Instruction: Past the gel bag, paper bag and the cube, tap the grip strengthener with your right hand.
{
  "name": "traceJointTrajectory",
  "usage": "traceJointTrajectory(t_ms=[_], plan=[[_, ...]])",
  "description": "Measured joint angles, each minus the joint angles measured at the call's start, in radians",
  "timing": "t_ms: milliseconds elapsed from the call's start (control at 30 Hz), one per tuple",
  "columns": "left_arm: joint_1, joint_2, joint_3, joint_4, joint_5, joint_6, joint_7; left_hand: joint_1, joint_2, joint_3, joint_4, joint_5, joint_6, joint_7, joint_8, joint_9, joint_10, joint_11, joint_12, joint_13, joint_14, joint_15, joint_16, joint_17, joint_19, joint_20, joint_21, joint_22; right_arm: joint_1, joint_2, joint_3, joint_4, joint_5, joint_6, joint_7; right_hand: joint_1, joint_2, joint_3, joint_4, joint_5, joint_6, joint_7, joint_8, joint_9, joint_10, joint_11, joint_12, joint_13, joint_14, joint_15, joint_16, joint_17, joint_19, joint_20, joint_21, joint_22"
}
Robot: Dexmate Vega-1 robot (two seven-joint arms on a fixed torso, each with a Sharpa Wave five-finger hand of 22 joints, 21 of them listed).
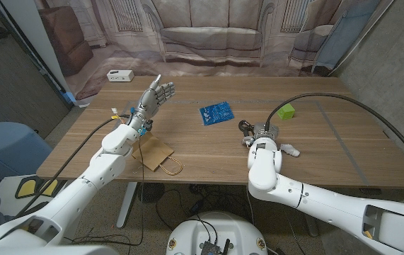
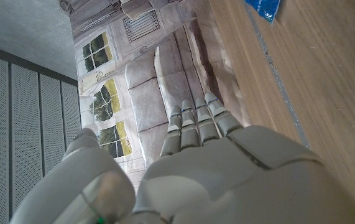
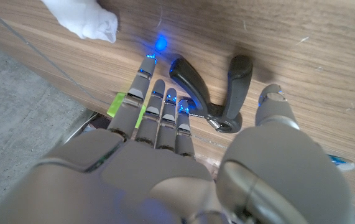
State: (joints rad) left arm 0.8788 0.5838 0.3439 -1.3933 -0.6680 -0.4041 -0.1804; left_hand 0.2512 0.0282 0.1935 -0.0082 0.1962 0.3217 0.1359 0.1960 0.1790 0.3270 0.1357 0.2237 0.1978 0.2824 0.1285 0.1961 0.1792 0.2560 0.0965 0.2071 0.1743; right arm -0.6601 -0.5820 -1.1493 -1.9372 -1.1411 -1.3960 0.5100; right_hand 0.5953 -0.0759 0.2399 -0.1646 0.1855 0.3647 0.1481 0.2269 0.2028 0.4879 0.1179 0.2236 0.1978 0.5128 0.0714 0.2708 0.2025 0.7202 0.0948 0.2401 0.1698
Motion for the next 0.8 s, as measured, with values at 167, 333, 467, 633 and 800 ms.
traceJointTrajectory(t_ms=[167,333,467,633,800], plan=[[-0.005,0.0,0.001,0.003,0.0,0.004,-0.004,0.0,0.0,0.0,0.0,-0.003,0.0,0.0,0.0,0.0,0.0,0.0,0.0,0.0,0.0,0.0,0.0,0.0,0.0,0.0,0.0,0.0,0.013,-0.001,0.0,0.002,0.02,0.0,0.01,0.005,0.005,0.004,0.004,0.0,0.0,0.0,0.0,0.0,0.005,0.005,0.0,0.0,0.005,-0.005,0.0,0.0,0.009,-0.002,0.0,0.0],[-0.009,-0.002,0.003,0.008,0.0,0.005,-0.005,0.0,0.0,0.0,0.0,-0.004,0.0,0.0,0.0,0.0,0.0,0.0,0.0,0.0,0.0,0.0,0.0,0.0,0.0,0.0,-0.004,0.0,0.018,-0.002,-0.001,0.002,0.037,0.0,0.02,0.005,0.005,0.004,0.004,0.0,0.009,0.002,0.0,0.0,0.01,0.001,0.0,0.002,0.016,-0.005,0.008,0.0,0.011,0.0,0.0,0.0],[-0.013,-0.005,0.005,0.013,0.0,0.007,-0.007,0.0,0.0,0.002,-0.002,-0.004,0.0,0.0,0.0,0.0,0.0,0.0,0.0,0.0,0.0,0.0,-0.004,0.0,0.0,0.0,-0.006,0.0,0.025,-0.002,-0.001,0.002,0.04,0.0,0.029,0.005,0.005,0.004,0.004,0.0,0.011,0.0,0.0,0.0,0.011,0.0,0.006,0.005,0.016,-0.005,0.008,0.005,0.011,0.0,0.0,0.0],[-0.017,-0.007,0.006,0.018,0.0,0.008,-0.009,0.006,0.005,0.004,-0.004,-0.004,0.0,0.0,0.0,0.0,0.0,0.0,0.0,0.0,0.0,0.0,-0.004,0.0,0.0,0.0,-0.006,0.0,0.032,-0.002,-0.002,0.007,0.04,0.0,0.043,0.005,0.005,0.004,0.004,0.0,0.013,0.003,0.0,0.0,0.015,0.003,0.006,0.005,0.022,-0.011,0.008,0.005,0.022,0.0,0.0,0.0],[-0.021,-0.009,0.008,0.023,0.0,0.009,-0.01,0.006,0.005,0.004,-0.004,-0.004,0.0,0.0,0.0,0.0,0.0,0.0,0.0,0.0,0.0,0.0,-0.004,0.0,0.0,0.0,-0.006,0.0,0.038,0.0,-0.003,0.012,0.04,0.0,0.056,0.013,0.013,0.007,0.008,0.0,0.023,0.002,0.0,0.0,0.025,0.0,0.006,0.005,0.036,-0.014,0.016,0.005,0.032,-0.004,0.0,0.0]])
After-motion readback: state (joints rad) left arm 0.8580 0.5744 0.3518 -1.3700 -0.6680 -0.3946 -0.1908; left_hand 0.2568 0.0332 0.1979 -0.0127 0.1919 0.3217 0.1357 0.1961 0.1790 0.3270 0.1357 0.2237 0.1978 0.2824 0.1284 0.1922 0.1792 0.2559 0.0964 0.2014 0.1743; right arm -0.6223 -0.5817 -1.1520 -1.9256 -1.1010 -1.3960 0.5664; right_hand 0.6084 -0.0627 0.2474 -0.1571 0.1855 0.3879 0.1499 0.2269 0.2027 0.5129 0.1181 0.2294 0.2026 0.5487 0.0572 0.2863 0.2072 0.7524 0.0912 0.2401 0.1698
